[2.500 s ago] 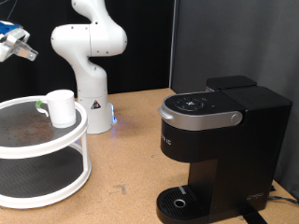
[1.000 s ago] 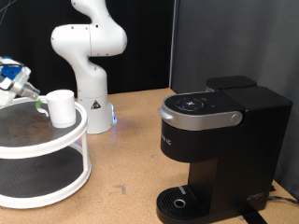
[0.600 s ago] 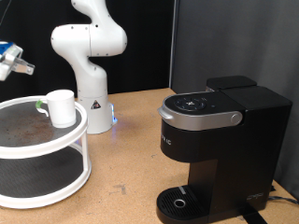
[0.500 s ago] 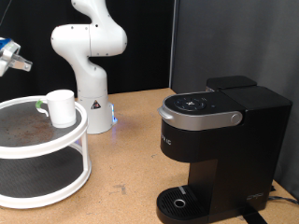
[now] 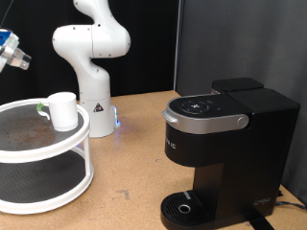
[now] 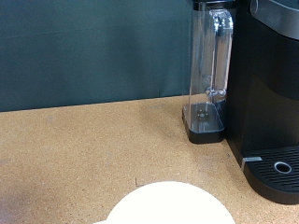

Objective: Make a cup of coffee with the keurig machine

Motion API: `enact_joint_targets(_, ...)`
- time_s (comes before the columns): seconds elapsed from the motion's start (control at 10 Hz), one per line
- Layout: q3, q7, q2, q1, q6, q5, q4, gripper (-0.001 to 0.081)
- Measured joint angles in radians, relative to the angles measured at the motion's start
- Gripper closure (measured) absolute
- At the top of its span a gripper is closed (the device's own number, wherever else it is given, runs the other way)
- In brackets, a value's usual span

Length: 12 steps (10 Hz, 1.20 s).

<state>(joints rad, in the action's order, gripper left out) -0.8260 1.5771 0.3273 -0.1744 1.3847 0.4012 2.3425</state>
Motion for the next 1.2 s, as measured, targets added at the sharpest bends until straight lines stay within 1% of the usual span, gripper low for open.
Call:
enact_joint_targets(0.1, 0.001, -0.004, 0.003, 0.0, 0.0, 0.0, -0.001, 0.0463)
enact_joint_targets(0.3, 0.003, -0.008, 0.007, 0.0, 0.003, 0.002, -0.002, 0.0463)
enact_joint_targets(0.4, 0.004, -0.008, 0.009, 0.0, 0.025, 0.008, 0.002, 0.0255)
enact_joint_targets(0.5, 0.007, -0.006, 0.014, 0.0, 0.068, 0.02, 0.014, 0.0255)
enact_joint_targets(0.6, 0.009, 0.004, 0.016, 0.0, 0.126, 0.042, 0.038, 0.0063)
enact_joint_targets(0.7, 0.011, 0.016, 0.014, 0.003, 0.178, 0.067, 0.067, 0.0012)
enact_joint_targets(0.8, 0.011, 0.027, 0.007, 0.009, 0.223, 0.088, 0.095, 0.0012)
enact_joint_targets(1.0, 0.014, 0.043, -0.022, 0.021, 0.293, 0.101, 0.137, 0.0006)
enact_joint_targets(1.2, 0.016, 0.069, -0.053, 0.029, 0.327, 0.102, 0.17, 0.0006)
